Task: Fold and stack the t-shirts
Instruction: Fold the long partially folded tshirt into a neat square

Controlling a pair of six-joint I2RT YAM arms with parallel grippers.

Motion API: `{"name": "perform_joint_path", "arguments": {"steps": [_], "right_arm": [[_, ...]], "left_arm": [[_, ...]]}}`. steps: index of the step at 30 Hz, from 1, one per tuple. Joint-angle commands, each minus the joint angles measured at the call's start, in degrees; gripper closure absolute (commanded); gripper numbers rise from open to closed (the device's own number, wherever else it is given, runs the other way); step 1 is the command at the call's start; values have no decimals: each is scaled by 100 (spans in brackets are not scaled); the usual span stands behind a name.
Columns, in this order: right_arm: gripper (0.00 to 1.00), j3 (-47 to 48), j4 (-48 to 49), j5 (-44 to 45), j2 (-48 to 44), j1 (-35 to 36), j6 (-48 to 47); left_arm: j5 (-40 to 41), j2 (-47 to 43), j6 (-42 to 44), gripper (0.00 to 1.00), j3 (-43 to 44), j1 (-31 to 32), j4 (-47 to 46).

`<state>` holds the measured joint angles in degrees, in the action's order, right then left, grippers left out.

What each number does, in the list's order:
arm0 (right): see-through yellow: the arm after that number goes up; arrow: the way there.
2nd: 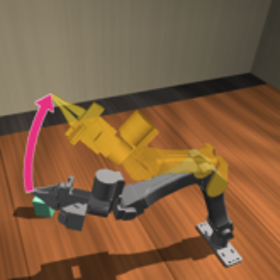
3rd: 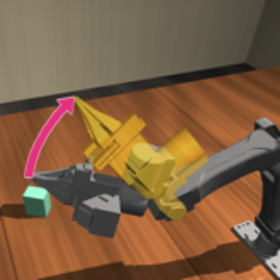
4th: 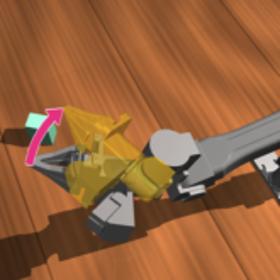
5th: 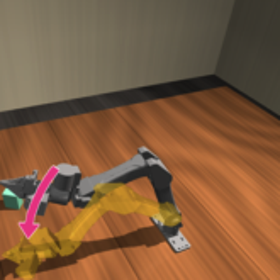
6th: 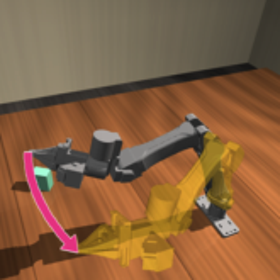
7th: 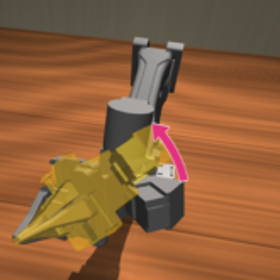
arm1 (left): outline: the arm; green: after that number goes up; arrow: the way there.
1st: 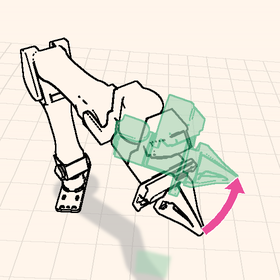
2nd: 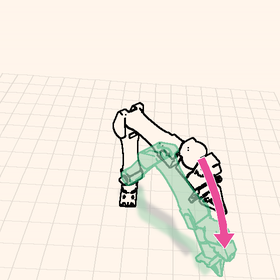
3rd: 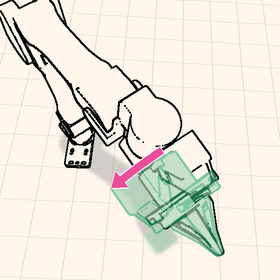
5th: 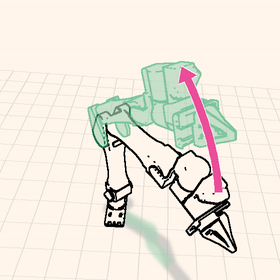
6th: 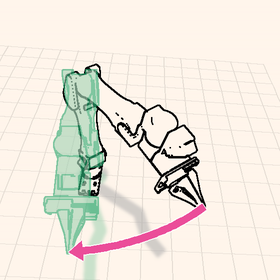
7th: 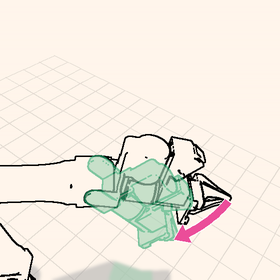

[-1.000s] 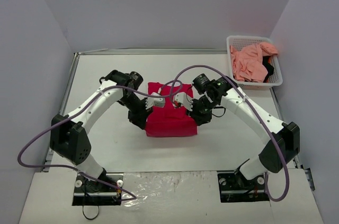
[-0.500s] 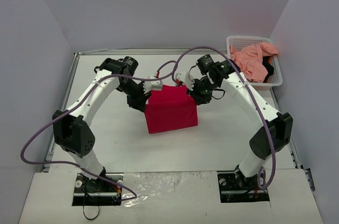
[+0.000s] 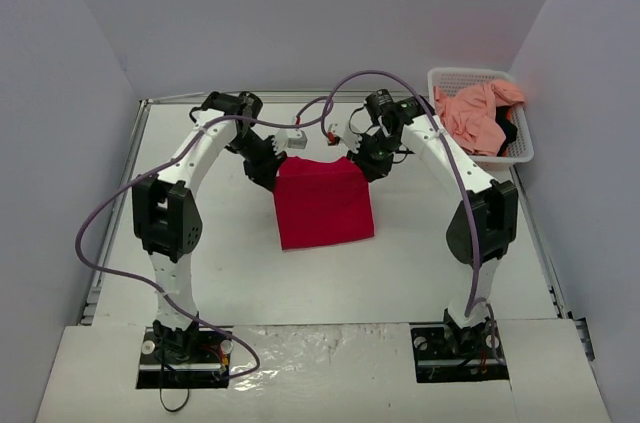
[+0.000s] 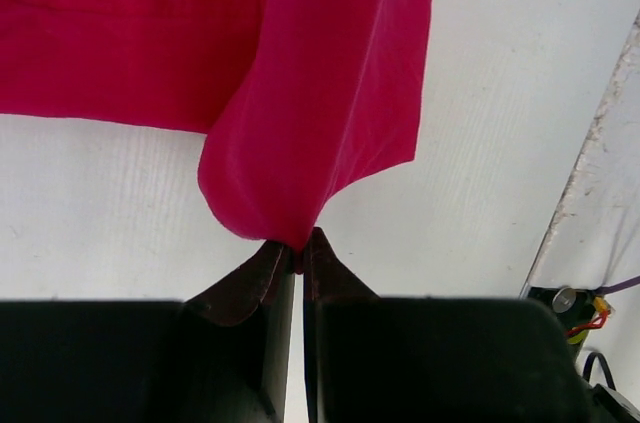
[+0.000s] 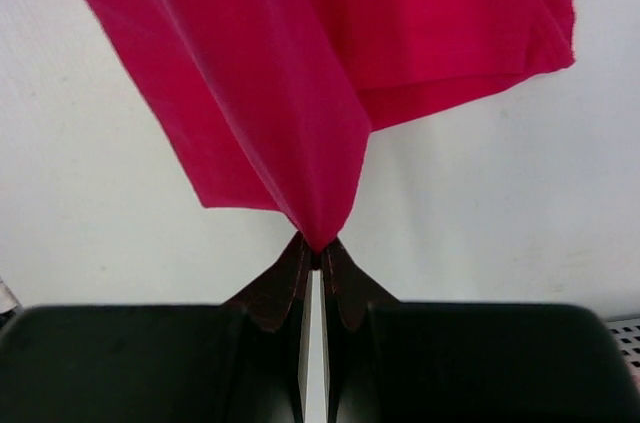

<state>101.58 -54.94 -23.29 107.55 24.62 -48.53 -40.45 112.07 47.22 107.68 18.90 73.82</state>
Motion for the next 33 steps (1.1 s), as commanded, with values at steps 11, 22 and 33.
{"name": "perform_joint_path", "arguments": {"steps": [11, 22, 33], "right_arm": [[36, 2514, 931, 700, 2374, -405, 343], [9, 1991, 1889, 1045, 1800, -318, 1057], [11, -928, 2092, 887, -223, 435, 1091]], "left_arm": [[756, 1703, -309, 52, 2280, -342, -595], [960, 362, -1240, 8, 1079, -588, -2279], [845, -1925, -3024, 6, -2750, -1133, -4032]]}}
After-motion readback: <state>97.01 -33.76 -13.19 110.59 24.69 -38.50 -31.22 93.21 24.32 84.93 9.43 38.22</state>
